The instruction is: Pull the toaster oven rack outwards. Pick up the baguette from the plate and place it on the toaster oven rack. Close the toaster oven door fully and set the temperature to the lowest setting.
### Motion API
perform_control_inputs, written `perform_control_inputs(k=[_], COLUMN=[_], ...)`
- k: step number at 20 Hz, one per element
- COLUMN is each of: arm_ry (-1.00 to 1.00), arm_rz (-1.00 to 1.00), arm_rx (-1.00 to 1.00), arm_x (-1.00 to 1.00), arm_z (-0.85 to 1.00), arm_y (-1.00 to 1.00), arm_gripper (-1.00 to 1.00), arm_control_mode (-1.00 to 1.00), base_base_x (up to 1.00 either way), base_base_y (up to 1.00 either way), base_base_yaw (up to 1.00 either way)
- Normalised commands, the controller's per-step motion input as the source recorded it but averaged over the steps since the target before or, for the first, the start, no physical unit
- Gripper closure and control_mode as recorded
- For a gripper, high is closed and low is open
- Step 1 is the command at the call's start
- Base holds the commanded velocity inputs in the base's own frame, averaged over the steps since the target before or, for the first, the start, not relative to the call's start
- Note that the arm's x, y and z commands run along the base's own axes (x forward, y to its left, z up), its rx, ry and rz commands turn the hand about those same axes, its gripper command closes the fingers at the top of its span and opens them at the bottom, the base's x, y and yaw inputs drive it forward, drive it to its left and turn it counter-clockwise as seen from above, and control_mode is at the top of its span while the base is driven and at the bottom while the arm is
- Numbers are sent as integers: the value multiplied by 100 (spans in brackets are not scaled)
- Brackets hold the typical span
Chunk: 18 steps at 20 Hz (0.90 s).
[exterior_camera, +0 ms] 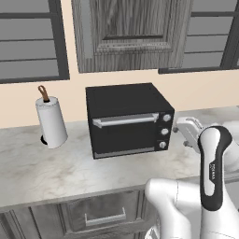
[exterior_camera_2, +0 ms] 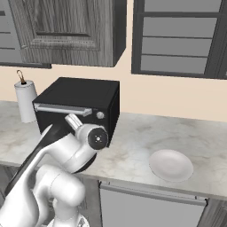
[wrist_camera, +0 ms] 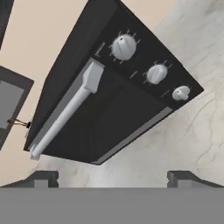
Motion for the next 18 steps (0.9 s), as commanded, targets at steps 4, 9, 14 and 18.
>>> perform_control_inputs(k=[4, 9, 14, 18], arm_ry=[0, 0, 0, 0], arm_rz=[3, 5, 6, 4], arm_rx=[-9, -5, -6, -3], arm_x=[11, 4, 2, 2], arm_z=[0, 0, -3, 0], arm_y=[0, 0, -1, -10], arm_gripper=[-100, -100, -100, -100], arm_control_mode=[-100, -100, -100, -100], base_base_x=[0, 0, 0, 0], base_base_y=[0, 0, 0, 0], base_base_yaw=[0, 0, 0, 0])
